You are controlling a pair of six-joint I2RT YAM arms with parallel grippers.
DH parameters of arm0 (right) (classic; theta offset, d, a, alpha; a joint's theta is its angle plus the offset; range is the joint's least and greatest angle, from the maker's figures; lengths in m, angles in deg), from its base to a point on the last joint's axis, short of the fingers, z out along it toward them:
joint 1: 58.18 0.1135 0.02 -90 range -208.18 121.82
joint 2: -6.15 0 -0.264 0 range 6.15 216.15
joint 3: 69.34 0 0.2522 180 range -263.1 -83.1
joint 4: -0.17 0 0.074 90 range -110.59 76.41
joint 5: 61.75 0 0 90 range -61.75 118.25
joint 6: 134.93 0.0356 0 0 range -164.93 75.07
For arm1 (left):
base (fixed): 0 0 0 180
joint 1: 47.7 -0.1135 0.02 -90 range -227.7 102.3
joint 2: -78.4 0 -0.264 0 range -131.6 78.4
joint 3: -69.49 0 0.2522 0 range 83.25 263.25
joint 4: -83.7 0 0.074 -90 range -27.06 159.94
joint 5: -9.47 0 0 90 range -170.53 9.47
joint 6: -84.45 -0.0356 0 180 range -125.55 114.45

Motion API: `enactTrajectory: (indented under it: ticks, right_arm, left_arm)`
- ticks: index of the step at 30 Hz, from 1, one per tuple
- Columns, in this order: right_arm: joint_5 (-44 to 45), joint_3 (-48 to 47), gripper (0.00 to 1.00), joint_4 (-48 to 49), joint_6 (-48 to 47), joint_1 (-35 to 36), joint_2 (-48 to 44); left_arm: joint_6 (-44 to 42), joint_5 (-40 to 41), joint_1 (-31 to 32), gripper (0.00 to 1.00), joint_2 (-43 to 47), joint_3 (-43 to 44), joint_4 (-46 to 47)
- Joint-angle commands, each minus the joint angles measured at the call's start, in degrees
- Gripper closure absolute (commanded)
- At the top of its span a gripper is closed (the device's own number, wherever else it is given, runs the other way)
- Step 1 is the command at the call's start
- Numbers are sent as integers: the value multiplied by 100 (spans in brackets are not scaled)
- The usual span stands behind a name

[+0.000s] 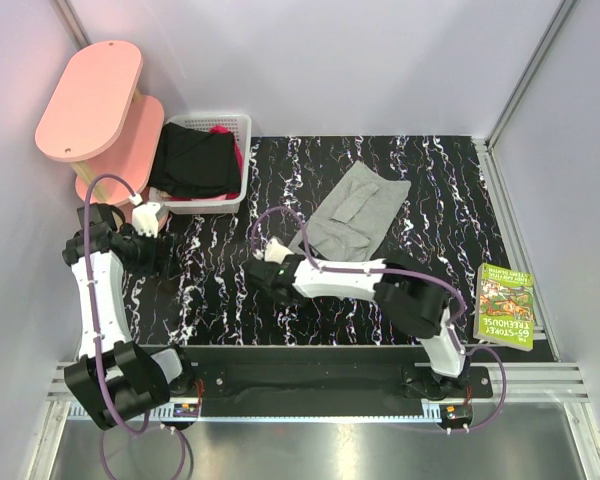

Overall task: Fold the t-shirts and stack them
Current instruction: Grab one side of the 2/3 rectangular tshirt with right arm

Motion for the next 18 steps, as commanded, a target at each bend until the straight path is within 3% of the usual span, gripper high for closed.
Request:
enactTrajectory:
  ticks: [1, 18]
  right_arm:
    - [1242, -158, 0, -429, -33, 156, 340]
    - [820, -281, 0, 133, -121, 447, 1053]
  left_arm:
    - [-31, -262, -36, 18, 138, 190, 141]
    - [-40, -244, -45, 18, 173, 339, 62]
